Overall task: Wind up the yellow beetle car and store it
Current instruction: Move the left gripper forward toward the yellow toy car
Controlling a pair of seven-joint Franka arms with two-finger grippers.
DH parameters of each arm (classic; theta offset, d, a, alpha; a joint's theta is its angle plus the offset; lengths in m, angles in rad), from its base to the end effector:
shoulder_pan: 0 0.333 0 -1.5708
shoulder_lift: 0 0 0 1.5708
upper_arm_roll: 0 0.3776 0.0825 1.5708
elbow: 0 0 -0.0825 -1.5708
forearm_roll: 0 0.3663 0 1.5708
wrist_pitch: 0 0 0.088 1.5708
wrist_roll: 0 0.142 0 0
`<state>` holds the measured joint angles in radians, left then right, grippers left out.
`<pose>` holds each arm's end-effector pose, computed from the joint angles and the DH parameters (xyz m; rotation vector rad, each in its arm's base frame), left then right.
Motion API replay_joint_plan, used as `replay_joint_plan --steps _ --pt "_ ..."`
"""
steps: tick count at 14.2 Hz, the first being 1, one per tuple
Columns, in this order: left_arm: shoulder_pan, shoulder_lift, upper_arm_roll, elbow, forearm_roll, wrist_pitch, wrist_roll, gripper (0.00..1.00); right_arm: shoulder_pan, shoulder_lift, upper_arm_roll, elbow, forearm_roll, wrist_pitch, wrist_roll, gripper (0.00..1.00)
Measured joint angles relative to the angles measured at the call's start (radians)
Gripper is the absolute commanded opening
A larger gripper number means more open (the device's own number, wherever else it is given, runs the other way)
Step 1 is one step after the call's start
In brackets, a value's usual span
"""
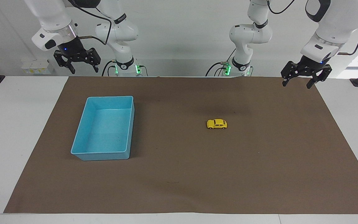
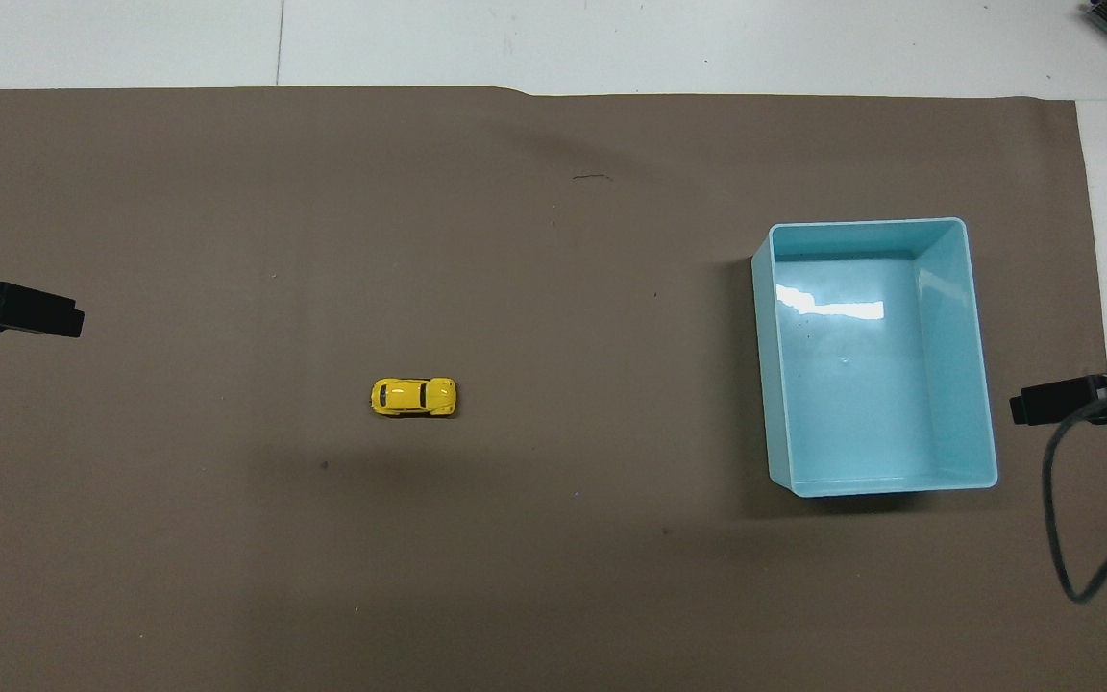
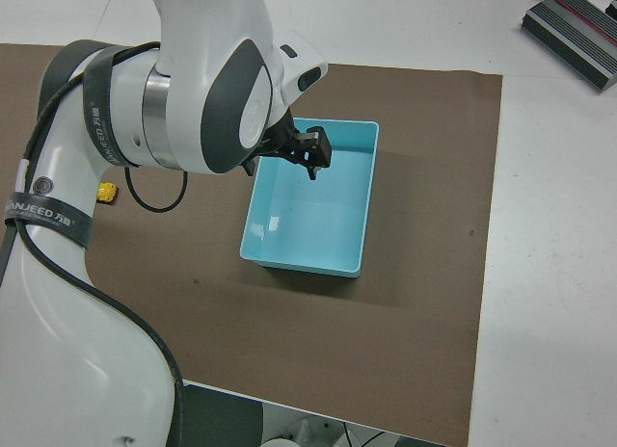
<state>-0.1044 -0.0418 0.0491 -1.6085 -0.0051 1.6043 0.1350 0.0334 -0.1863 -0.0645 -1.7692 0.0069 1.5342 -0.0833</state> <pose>0.5251 -0.0291 0.6591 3.1212 -0.2978 0.0593 0.4592 -0.0166 0.6511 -3.1180 -0.0837 0.0748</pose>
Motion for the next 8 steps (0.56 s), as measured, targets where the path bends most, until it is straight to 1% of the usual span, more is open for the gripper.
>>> replay_joint_plan --steps 8 --pt "-0.01 0.005 -0.01 0.0 -0.013 0.0 0.001 1.0 -0.001 0.0 0.0 0.0 0.0 0.0 0.0 1.0"
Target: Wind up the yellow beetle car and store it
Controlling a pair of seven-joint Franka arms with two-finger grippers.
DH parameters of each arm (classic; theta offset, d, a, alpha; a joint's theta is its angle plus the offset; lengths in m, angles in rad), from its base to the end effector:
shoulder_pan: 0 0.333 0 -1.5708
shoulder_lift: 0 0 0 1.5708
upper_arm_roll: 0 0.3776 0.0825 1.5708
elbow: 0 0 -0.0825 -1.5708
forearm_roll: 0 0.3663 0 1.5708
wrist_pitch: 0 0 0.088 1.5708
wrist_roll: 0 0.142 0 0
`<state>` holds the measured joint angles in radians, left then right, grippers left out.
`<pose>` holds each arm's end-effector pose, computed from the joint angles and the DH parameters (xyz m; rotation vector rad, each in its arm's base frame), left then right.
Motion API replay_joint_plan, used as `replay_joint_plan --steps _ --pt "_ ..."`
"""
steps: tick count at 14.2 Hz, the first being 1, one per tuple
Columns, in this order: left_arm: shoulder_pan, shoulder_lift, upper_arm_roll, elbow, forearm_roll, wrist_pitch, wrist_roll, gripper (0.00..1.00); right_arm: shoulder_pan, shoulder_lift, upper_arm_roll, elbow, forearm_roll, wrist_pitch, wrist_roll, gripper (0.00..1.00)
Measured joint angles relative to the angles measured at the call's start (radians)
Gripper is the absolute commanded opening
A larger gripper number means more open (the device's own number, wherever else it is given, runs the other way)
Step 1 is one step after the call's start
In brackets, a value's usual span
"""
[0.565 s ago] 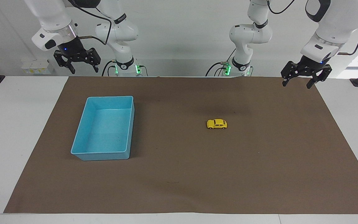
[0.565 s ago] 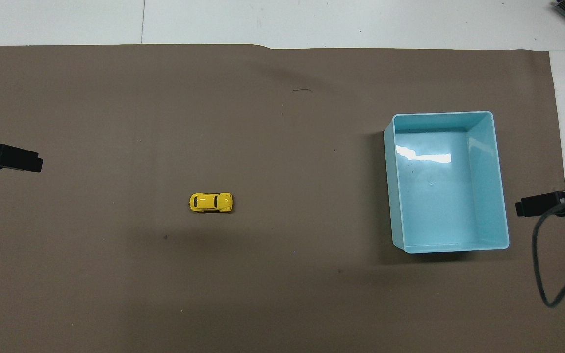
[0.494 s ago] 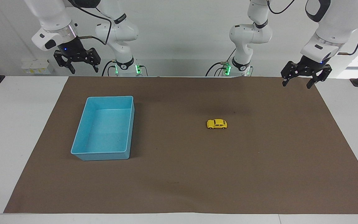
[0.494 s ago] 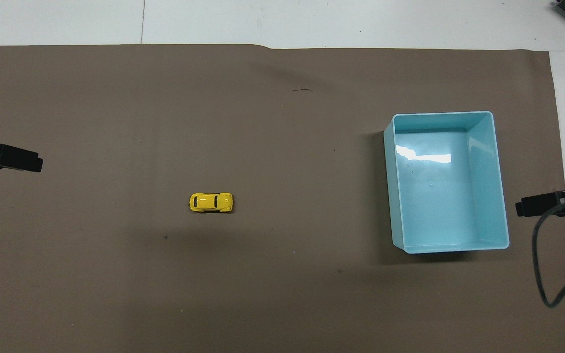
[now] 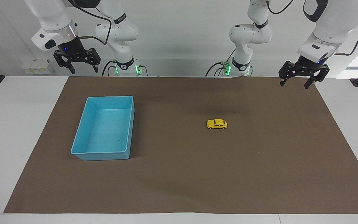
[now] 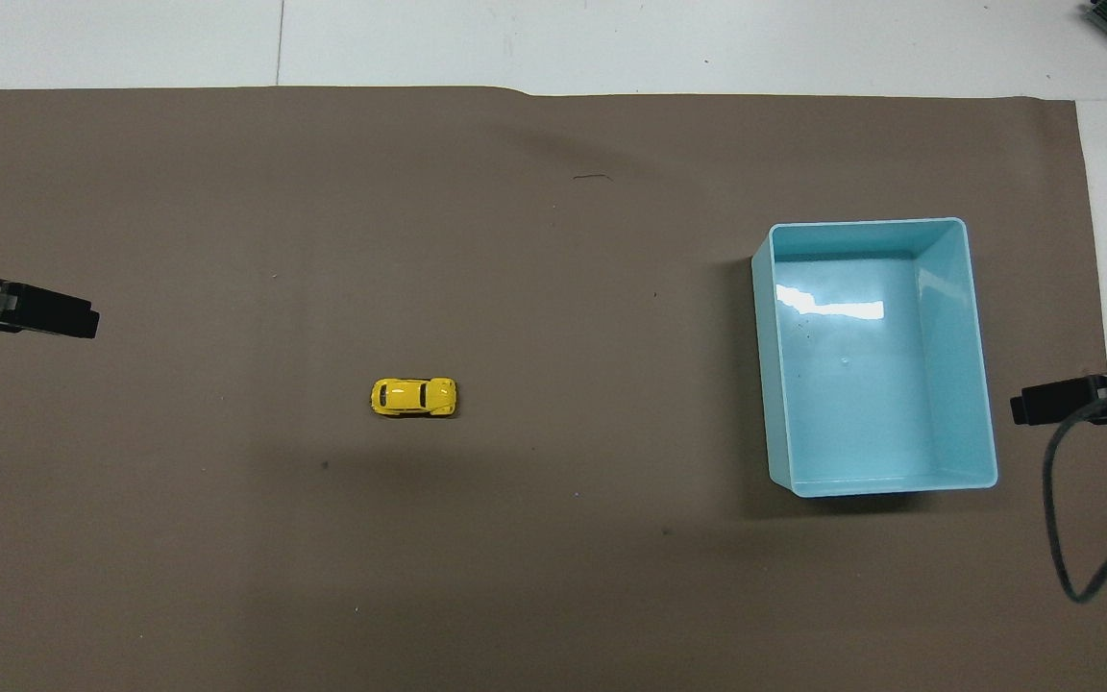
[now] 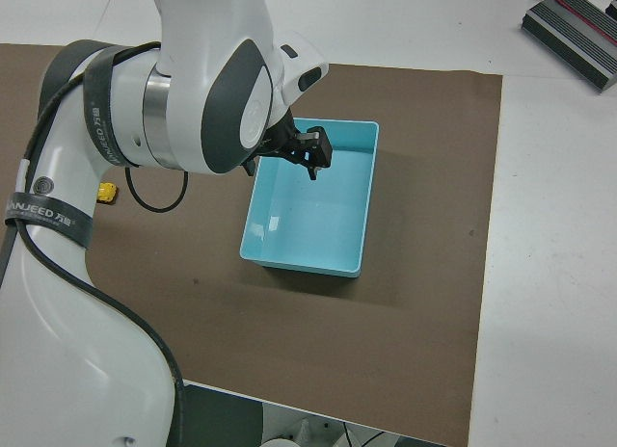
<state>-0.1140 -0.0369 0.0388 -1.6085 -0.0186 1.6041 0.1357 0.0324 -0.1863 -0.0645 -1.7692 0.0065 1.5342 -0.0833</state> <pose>0.5258 -0.0418 0.6565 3.1048 -0.3281 0.0516 0.4592 -0.0171 0.6511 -3.1184 -0.0822 0.0748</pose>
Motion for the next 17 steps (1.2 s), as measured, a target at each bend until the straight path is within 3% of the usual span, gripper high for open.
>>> replay_joint_plan --steps 7,13,17 --pt "-0.072 0.067 -0.007 -0.002 -0.012 0.021 0.31 1.0 -0.001 0.0 0.0 0.0 0.0 0.0 0.0 1.0" --pt "-0.117 0.13 -0.007 -0.034 -0.053 0.113 0.703 1.0 -0.001 0.001 0.0 0.0 0.0 0.0 0.0 1.0" --pt "-0.157 0.218 -0.009 -0.066 -0.055 0.209 0.934 1.0 -0.002 0.001 0.0 0.0 0.0 0.0 0.0 1.0"
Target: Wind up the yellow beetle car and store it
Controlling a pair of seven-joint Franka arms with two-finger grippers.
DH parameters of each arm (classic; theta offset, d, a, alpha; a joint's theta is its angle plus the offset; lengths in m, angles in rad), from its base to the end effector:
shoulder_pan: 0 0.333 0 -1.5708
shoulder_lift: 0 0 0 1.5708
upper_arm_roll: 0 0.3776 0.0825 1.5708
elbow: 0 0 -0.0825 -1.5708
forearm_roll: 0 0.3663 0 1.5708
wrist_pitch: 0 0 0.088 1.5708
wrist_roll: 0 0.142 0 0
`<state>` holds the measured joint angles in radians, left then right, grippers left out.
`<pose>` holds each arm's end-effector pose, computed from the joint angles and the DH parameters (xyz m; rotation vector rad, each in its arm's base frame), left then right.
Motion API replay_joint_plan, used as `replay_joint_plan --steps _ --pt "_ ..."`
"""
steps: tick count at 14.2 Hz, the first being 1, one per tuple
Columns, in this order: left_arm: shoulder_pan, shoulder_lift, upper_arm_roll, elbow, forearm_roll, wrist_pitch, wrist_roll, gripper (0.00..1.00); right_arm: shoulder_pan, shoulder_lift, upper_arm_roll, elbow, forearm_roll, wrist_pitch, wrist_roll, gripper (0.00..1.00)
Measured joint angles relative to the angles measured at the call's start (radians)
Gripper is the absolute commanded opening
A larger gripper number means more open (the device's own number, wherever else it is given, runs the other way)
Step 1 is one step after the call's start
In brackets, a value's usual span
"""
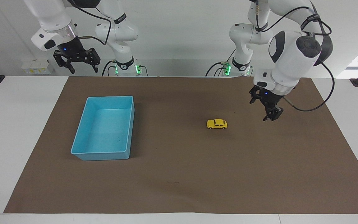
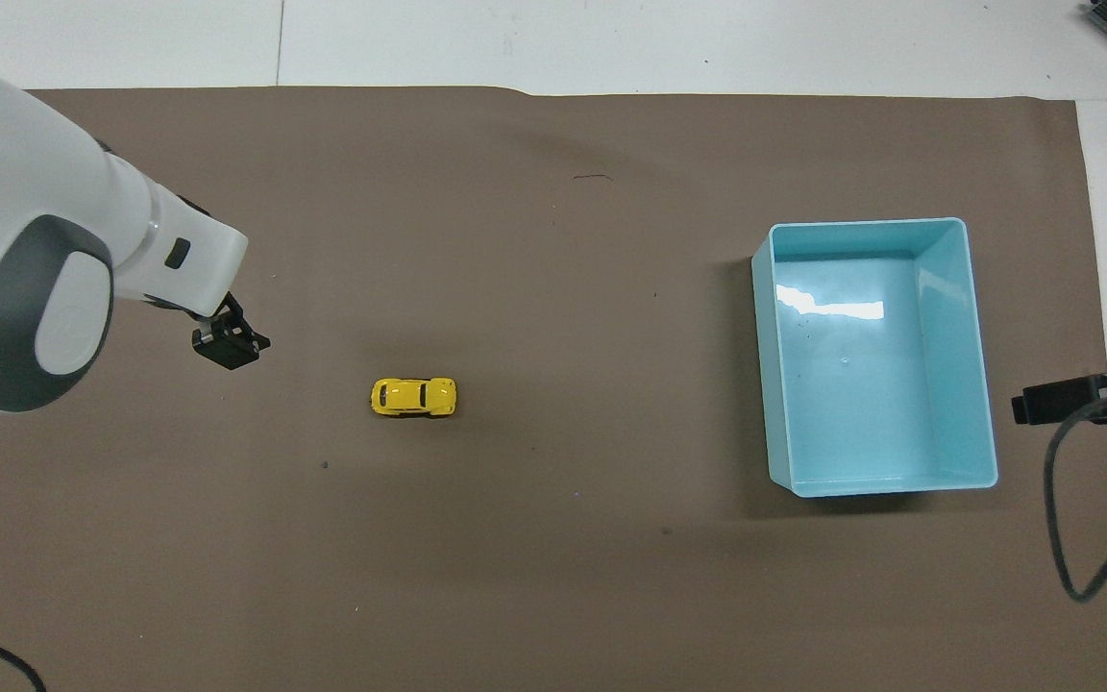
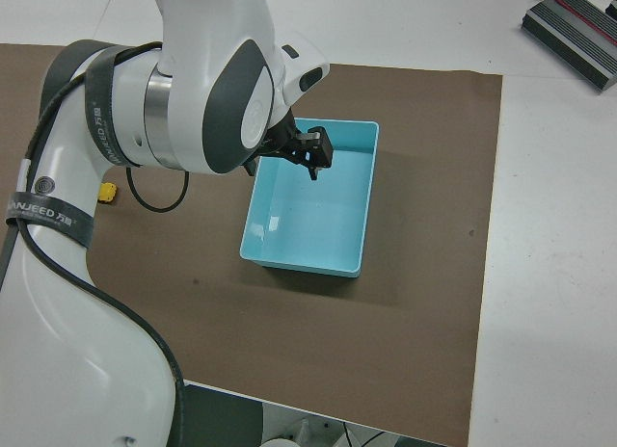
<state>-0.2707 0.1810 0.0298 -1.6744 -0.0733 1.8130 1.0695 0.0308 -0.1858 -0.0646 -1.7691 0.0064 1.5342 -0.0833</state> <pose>0.5860 -0.1541 0.5206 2.4474 -1.8445 -0.0190 0.4593 -0.0179 0.6509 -3.1185 -0.0795 0.0754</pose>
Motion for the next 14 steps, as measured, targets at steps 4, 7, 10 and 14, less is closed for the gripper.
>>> replay_joint_plan --steps 4,7,10,14 --pt "-0.082 0.089 -0.002 -0.097 -0.001 0.204 0.052 1.0 0.0 0.0 0.0 0.0 0.0 0.0 0.0 1.0" --pt "-0.153 0.101 -0.003 -0.214 -0.001 0.36 0.052 1.0 0.0 0.0 0.0 0.0 0.0 0.0 0.0 1.0" --pt "-0.218 0.1 -0.002 -0.31 -0.001 0.457 0.05 1.0 0.0 0.0 0.0 0.0 0.0 0.0 0.0 1.0" --pt "-0.262 0.094 0.001 -0.408 0.002 0.559 0.045 1.0 0.0 0.0 0.0 0.0 0.0 0.0 0.0 1.0"
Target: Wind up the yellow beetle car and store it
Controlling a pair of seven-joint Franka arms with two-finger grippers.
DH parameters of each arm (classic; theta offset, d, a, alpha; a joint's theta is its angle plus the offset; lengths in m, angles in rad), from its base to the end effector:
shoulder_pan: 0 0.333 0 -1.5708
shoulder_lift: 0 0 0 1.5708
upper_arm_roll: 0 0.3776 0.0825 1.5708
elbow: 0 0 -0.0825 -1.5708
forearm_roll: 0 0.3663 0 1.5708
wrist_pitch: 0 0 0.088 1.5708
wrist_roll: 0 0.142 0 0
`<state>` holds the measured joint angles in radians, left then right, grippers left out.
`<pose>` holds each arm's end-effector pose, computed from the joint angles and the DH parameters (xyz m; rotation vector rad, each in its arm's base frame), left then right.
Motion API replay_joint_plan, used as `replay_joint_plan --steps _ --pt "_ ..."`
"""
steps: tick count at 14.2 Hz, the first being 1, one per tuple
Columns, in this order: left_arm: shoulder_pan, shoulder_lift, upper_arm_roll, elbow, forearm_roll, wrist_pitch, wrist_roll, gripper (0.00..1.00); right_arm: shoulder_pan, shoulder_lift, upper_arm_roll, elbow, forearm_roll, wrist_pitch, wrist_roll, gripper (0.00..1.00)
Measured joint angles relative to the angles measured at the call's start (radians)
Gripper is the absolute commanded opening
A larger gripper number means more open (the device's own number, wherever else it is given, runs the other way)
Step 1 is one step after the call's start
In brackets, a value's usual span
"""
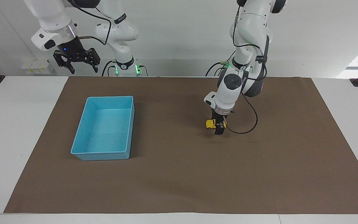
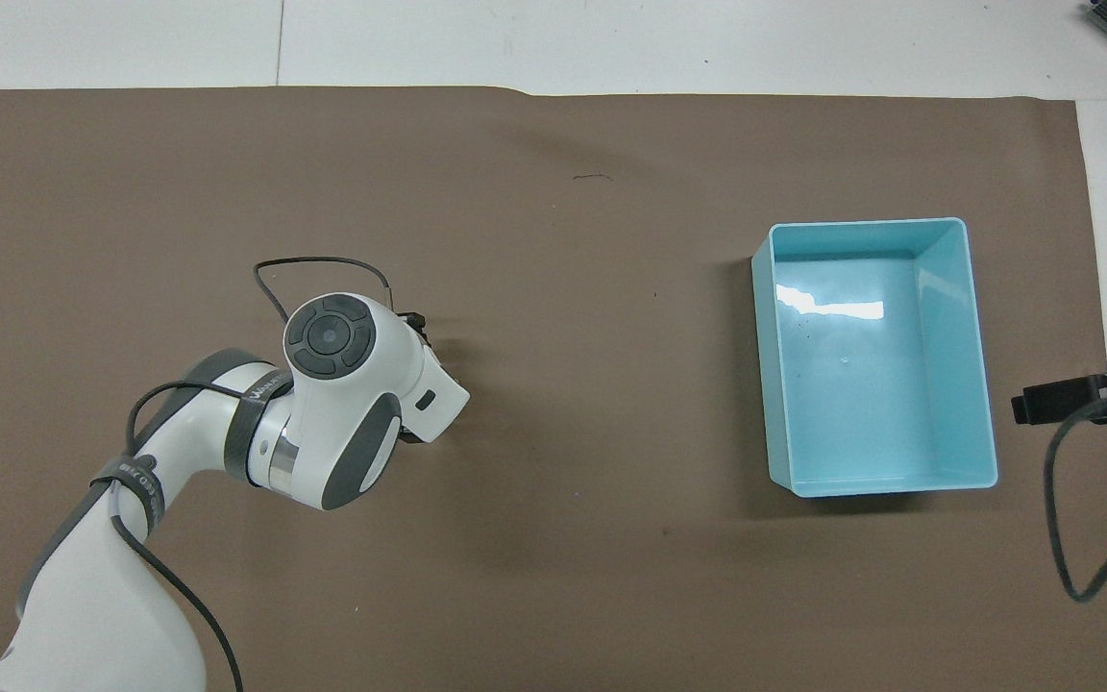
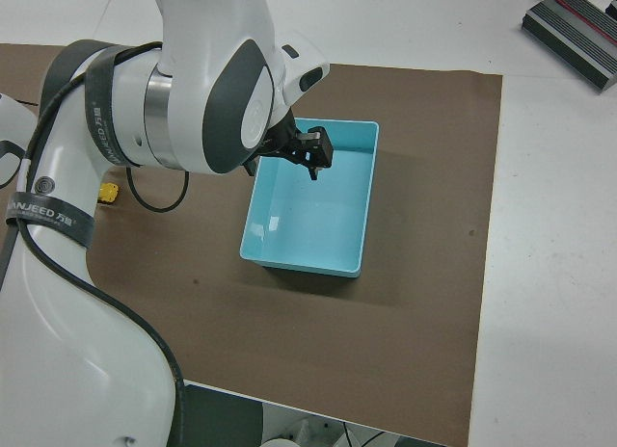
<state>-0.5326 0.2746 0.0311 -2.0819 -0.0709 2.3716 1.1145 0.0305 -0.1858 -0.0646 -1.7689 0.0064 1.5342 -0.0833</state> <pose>0.5152 -0.2861 0.3328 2.2012 -2.1922 0.0422 0.4593 -0.0180 0.6510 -3.1185 -0.0790 0.0751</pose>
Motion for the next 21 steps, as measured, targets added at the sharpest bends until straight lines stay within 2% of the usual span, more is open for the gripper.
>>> replay_joint_plan --steps 3,4,5,6,7,16,21 --pt "-0.002 -0.008 0.001 -0.009 0.043 0.004 0.0 1.0 0.0 0.0 0.0 0.0 0.0 0.0 0.0 1.0" --pt "-0.002 -0.012 0.001 -0.01 0.049 0.004 0.0 0.83 0.0 0.0 0.0 0.0 0.0 0.0 0.0 1.0" --pt "-0.003 -0.016 0.001 -0.01 0.05 0.004 0.0 0.58 0.0 0.0 0.0 0.0 0.0 0.0 0.0 1.0" --pt "-0.007 -0.019 0.002 -0.012 0.05 0.003 -0.005 0.03 0.0 0.0 0.0 0.0 0.0 0.0 0.0 1.0" --pt "-0.015 -0.022 0.002 -0.014 0.05 0.002 -0.015 0.0 0.0 0.0 0.0 0.0 0.0 0.0 0.0 1.0" --pt "-0.026 -0.033 0.012 -0.022 0.061 -0.007 -0.027 0.0 0.0 0.0 0.0 0.0 0.0 0.0 0.0 1.0" --pt "0.036 -0.054 0.024 -0.051 0.066 -0.011 0.054 0.0 0.0 0.0 0.0 0.0 0.0 0.0 0.0 1.0"
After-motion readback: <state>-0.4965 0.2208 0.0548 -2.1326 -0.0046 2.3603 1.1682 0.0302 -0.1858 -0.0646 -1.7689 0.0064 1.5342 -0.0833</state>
